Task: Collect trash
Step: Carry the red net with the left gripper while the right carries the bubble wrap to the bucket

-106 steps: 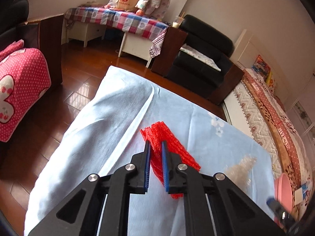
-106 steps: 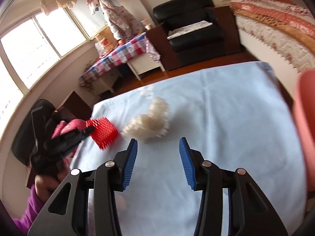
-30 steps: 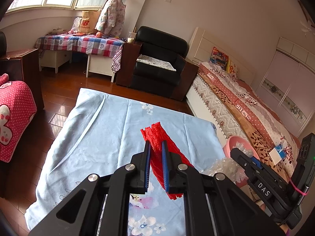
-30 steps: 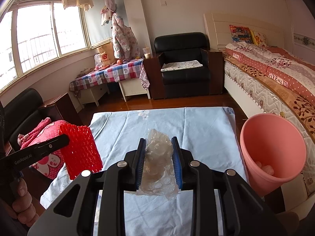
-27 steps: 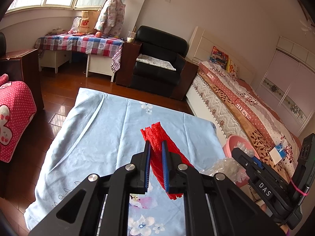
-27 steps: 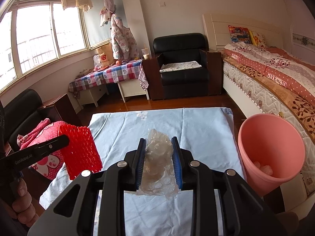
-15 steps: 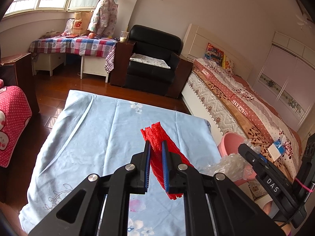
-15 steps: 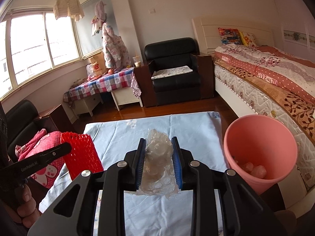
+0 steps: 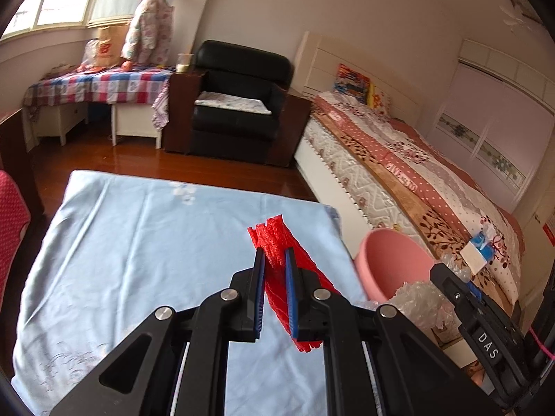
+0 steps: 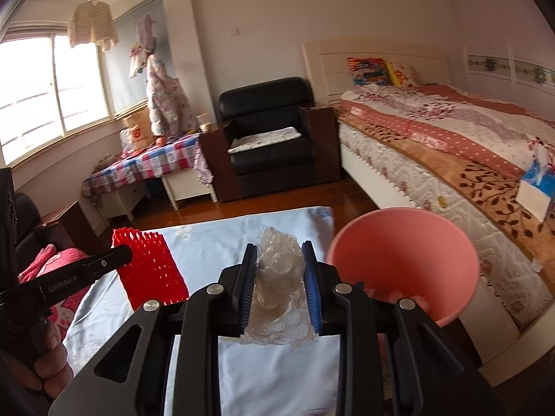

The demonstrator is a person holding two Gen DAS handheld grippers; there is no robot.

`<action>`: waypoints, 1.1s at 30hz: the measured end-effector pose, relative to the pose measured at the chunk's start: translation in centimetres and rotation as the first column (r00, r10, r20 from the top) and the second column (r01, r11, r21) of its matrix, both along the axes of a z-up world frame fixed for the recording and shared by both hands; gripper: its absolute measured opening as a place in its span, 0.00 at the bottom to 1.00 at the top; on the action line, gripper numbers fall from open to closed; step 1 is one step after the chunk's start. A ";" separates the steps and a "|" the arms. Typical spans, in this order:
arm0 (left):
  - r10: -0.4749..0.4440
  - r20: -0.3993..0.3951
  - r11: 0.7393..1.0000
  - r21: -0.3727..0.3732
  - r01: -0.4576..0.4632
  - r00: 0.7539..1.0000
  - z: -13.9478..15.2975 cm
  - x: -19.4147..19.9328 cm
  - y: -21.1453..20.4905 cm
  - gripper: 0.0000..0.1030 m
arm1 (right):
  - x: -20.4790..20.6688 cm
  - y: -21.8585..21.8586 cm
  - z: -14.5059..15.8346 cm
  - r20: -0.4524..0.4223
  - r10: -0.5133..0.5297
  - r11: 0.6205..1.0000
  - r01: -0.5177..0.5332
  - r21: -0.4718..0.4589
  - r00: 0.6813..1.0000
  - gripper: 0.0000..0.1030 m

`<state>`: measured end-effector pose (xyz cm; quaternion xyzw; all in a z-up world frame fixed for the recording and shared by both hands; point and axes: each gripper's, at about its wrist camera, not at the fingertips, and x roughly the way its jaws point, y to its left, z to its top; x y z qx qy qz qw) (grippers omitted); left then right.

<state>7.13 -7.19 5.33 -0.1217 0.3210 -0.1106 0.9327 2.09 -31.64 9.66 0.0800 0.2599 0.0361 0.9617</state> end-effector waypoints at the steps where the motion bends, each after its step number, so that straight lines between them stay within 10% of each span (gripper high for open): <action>1: -0.013 0.005 1.000 0.006 0.013 1.000 0.1 0.3 -0.9 0.10 | 0.0 -0.5 0.0 0.001 -0.010 1.000 0.010 -0.001 1.000 0.26; 14: -0.130 0.053 0.988 0.088 0.125 0.990 1.0 2.8 -10.4 0.10 | 0.4 -7.3 1.2 0.064 -0.163 0.985 0.166 -0.045 0.985 0.26; 33: -0.298 0.065 0.955 0.011 0.297 0.952 -0.8 6.7 -17.9 0.10 | 2.9 -12.5 -0.4 0.029 -0.291 0.952 0.292 -0.094 0.956 0.26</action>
